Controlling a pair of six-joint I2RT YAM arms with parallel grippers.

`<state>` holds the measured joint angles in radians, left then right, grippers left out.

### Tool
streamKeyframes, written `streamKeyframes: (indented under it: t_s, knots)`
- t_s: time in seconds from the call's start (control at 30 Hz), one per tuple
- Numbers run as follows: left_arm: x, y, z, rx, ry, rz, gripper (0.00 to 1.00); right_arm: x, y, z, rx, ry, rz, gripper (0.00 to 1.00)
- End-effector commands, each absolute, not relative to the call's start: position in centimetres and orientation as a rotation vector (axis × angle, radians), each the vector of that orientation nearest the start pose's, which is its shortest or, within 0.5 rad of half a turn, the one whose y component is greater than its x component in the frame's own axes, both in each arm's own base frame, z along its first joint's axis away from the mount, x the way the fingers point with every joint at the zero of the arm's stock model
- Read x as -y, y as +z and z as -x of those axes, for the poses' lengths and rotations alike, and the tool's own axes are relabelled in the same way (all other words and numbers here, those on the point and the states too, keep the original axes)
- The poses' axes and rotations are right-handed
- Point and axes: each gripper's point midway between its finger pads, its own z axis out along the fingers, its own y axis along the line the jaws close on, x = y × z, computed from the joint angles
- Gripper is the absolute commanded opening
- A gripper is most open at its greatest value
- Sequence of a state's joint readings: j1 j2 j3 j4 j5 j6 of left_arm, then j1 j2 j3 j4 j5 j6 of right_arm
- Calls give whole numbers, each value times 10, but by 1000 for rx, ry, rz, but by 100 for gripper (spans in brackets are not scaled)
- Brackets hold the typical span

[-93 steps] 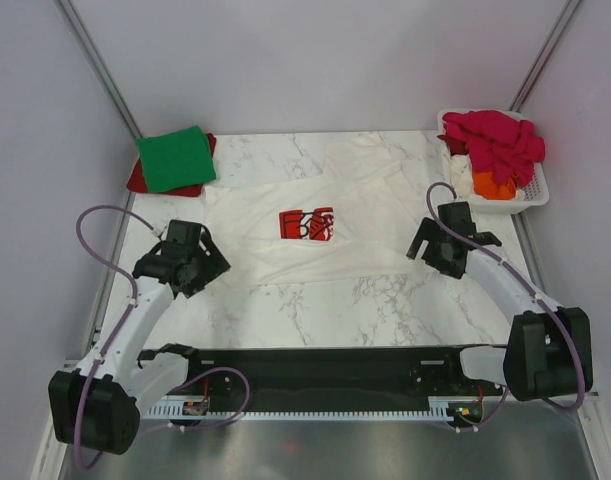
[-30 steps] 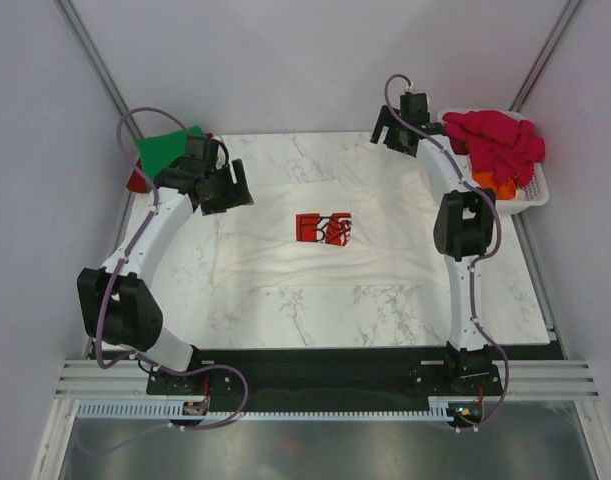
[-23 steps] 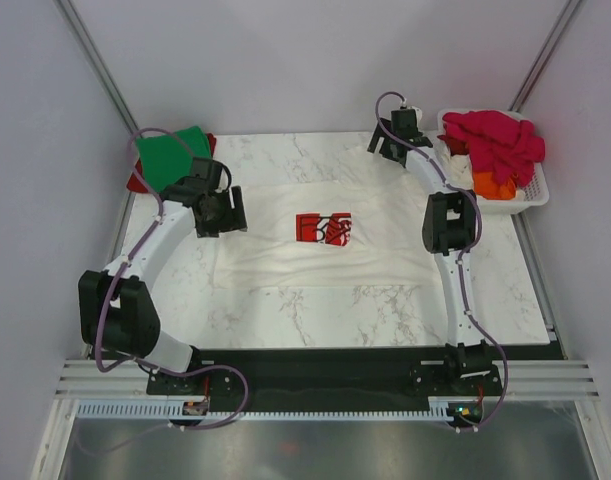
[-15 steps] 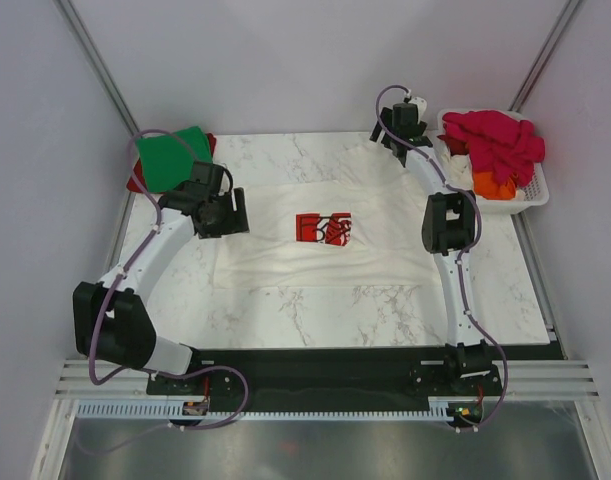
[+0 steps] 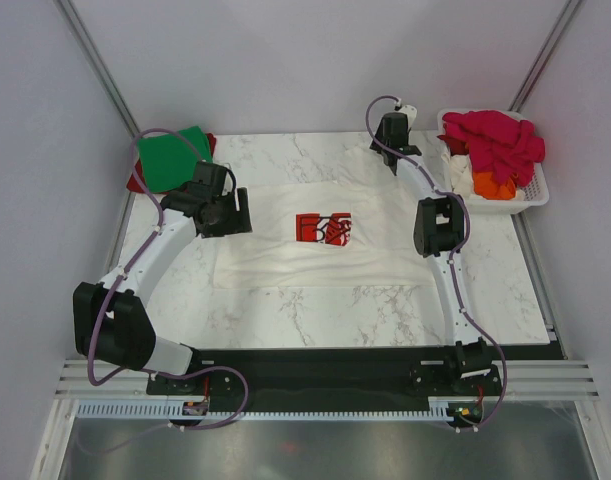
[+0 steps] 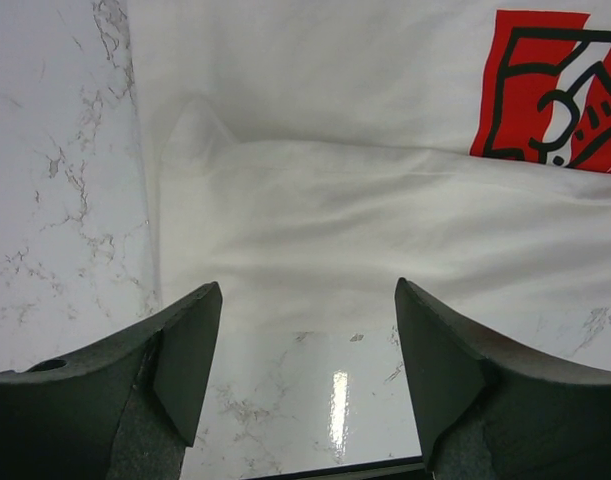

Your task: Fold and stack the t-shirts

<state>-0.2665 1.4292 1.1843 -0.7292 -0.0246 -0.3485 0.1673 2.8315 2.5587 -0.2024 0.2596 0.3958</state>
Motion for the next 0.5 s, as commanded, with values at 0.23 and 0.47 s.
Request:
streamKeyframes:
  t_s: [0.23, 0.47]
  knots:
    - [96, 135, -341, -2566, -145, 78, 78, -82, 41, -710, -2015, 90, -440, 0]
    - [98, 144, -395, -2545, -92, 177, 78, -75, 105, -700, -1896, 166, -507, 0]
